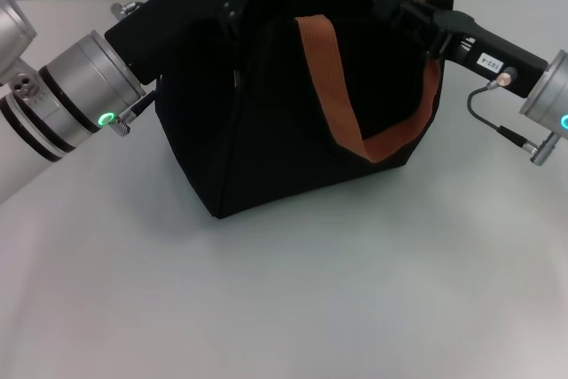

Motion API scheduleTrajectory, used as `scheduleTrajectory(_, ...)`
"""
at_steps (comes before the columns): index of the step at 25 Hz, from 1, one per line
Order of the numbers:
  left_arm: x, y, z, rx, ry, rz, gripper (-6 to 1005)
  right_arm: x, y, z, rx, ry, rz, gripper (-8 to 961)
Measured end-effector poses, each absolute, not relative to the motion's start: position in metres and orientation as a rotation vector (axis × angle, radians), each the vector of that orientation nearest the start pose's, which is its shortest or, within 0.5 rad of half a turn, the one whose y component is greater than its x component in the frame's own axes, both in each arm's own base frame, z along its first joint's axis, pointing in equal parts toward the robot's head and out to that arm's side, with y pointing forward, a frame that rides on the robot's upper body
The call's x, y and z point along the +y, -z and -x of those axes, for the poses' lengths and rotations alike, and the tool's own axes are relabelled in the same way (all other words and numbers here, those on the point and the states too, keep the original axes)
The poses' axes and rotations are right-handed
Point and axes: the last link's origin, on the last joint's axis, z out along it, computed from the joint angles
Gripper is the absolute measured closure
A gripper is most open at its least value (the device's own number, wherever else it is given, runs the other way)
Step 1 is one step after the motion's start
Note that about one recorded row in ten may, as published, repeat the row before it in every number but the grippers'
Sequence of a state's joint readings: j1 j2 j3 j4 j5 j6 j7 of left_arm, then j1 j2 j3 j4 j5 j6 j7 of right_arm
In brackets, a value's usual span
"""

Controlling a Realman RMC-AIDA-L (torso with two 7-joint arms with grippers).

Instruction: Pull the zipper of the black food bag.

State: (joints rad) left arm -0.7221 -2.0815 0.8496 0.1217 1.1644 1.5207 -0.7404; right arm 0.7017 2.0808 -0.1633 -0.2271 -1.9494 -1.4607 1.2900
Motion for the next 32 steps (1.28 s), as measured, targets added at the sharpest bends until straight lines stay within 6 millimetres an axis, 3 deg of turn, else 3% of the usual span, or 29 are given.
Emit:
scheduleTrajectory(7,0.366,0.026,0.189,-0.262,1.32,2.216,904,0.37,0.013,-0.232,0.913,-1.272,2.263,785)
scheduleTrajectory(12,0.366,0.026,0.188,-0.261,1.322,2.216,903,0.373,0.012,-0.226,0.928,-1.294,2.272,694)
scheduleTrajectory(21,0.366,0.026,0.188,-0.265,1.323,2.216,901,0.368,0.019,-0.215,0.933,-1.308,2.371,695)
scheduleTrajectory(28,0.365,0.027,0.189,-0.27,1.323,2.216,899,0.374,0.019,-0.223,0.984,-1.264,2.313,696)
scheduleTrajectory(32,0.365,0.027,0.189,-0.272,1.324,2.216,898,0.362,0.013,-0.219,0.935,-1.345,2.352,696)
